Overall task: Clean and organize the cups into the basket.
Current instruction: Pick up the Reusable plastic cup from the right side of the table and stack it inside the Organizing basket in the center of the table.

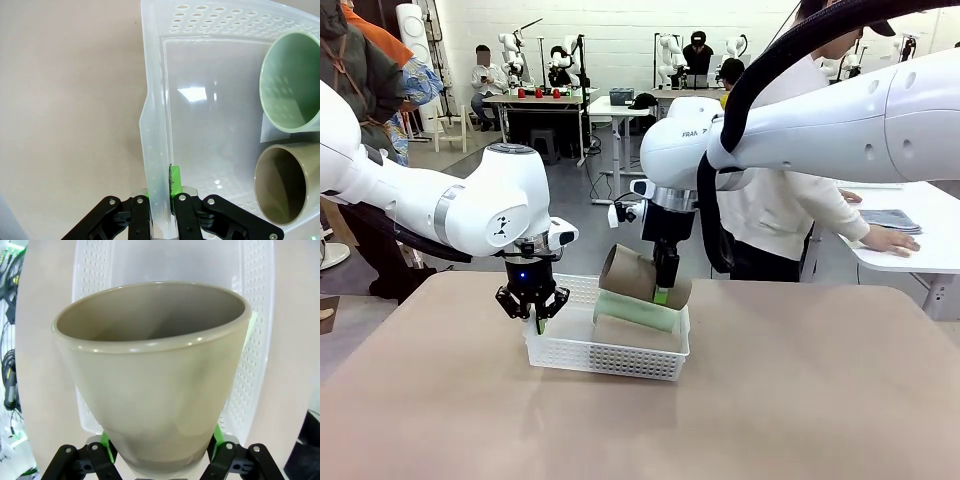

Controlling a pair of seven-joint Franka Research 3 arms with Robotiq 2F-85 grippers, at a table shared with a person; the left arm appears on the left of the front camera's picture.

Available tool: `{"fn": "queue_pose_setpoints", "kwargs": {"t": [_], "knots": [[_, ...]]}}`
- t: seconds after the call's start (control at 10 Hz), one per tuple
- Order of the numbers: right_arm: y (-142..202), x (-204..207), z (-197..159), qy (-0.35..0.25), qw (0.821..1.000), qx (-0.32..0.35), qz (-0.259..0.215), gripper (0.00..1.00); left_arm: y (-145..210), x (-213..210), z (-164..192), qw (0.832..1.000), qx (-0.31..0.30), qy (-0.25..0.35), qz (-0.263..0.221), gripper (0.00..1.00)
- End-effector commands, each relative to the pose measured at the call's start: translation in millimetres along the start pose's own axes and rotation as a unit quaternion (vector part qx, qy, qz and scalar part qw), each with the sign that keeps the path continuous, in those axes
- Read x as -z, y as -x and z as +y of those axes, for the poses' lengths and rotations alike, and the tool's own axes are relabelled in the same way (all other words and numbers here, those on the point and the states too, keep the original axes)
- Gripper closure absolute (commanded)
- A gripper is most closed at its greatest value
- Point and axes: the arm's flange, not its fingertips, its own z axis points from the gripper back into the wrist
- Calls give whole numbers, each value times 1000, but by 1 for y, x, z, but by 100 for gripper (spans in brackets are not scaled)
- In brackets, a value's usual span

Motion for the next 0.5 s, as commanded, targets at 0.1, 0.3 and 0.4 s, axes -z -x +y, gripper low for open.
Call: {"fn": "queue_pose_setpoints", "kwargs": {"t": [0.1, 0.3, 0.4], "knots": [[-3, 13, -4, 9, 1000, 17, 15, 19, -1, -3, 0, 1000, -1, 1, -4, 100], [-4, 26, -5, -7, 1000, 13, 18, 19, -1, -3, 0, 1000, -1, 1, -4, 100], [-6, 30, -5, -13, 1000, 11, 22, 19, -1, -3, 0, 1000, -1, 1, -4, 100]]}}
